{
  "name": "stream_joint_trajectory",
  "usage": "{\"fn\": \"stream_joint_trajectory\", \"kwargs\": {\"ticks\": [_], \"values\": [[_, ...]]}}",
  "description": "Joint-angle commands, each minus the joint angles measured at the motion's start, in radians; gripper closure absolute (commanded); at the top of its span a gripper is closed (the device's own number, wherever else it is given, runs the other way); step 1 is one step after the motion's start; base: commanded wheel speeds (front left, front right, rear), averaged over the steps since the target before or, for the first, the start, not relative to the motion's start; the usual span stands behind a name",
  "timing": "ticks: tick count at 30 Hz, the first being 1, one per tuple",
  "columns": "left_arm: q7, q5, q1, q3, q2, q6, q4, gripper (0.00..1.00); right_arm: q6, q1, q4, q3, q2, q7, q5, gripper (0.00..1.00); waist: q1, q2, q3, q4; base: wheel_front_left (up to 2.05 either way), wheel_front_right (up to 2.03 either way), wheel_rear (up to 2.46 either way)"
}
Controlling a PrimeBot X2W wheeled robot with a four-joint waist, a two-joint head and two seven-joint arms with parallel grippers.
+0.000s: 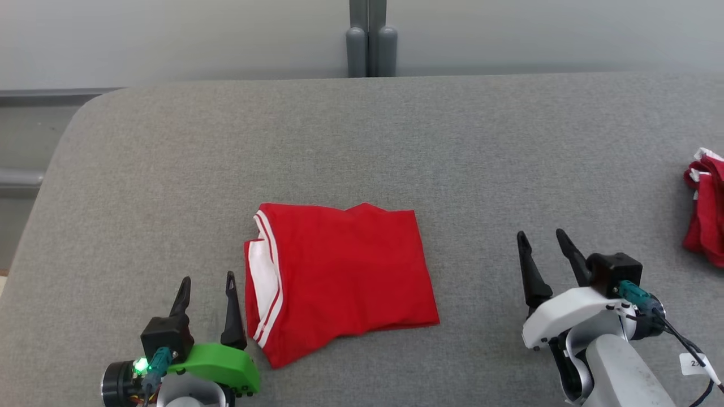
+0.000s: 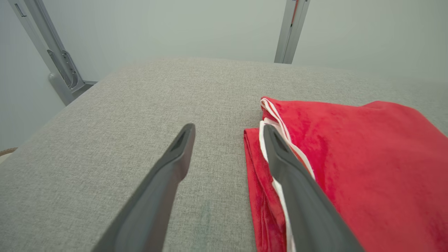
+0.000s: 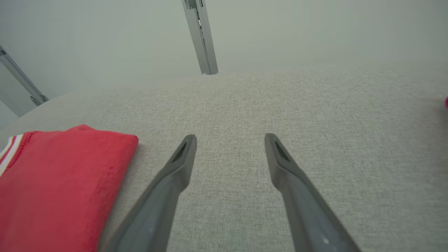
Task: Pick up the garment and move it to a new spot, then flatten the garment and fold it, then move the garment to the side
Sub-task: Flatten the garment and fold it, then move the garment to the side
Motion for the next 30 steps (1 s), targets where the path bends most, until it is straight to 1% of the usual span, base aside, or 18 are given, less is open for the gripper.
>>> {"fn": "stream_joint_trajectory", "kwargs": {"ticks": [1, 8, 12, 21, 25, 30], "values": [[0.000, 0.010, 0.020, 0.008, 0.005, -0.002, -0.001, 0.00, 0.000, 0.023, -0.004, 0.001, -0.002, -0.002, 0.012, 0.00, 0.0000, 0.0000, -0.033, -0.040, 0.00, 0.00, 0.00], [0.000, 0.012, 0.072, 0.038, 0.005, 0.001, -0.002, 0.00, 0.000, 0.068, 0.003, 0.014, -0.001, -0.002, 0.027, 0.00, 0.0000, 0.0000, -0.073, -0.074, 0.00, 0.00, 0.00], [0.000, 0.018, 0.090, 0.052, 0.004, -0.005, -0.005, 0.00, 0.000, 0.078, 0.004, 0.015, -0.001, -0.002, 0.031, 0.00, 0.0000, 0.0000, -0.080, -0.081, 0.00, 0.00, 0.00], [0.000, 0.011, 0.093, 0.052, 0.004, -0.011, 0.001, 0.00, 0.000, 0.086, 0.013, 0.031, -0.001, -0.002, 0.028, 0.00, 0.0000, 0.0000, -0.080, -0.068, 0.00, 0.00, 0.00], [0.000, 0.010, 0.085, 0.039, 0.004, -0.010, 0.006, 0.00, 0.000, 0.061, 0.024, 0.098, 0.000, -0.002, 0.051, 0.00, 0.0000, 0.0000, -0.068, -0.047, 0.00, 0.00, 0.00], [0.000, 0.004, 0.061, 0.019, 0.004, -0.010, 0.010, 0.00, 0.000, -0.003, 0.052, 0.246, -0.001, -0.002, 0.121, 0.00, 0.0000, 0.0000, -0.037, -0.005, 0.00, 0.00, 0.00]]}}
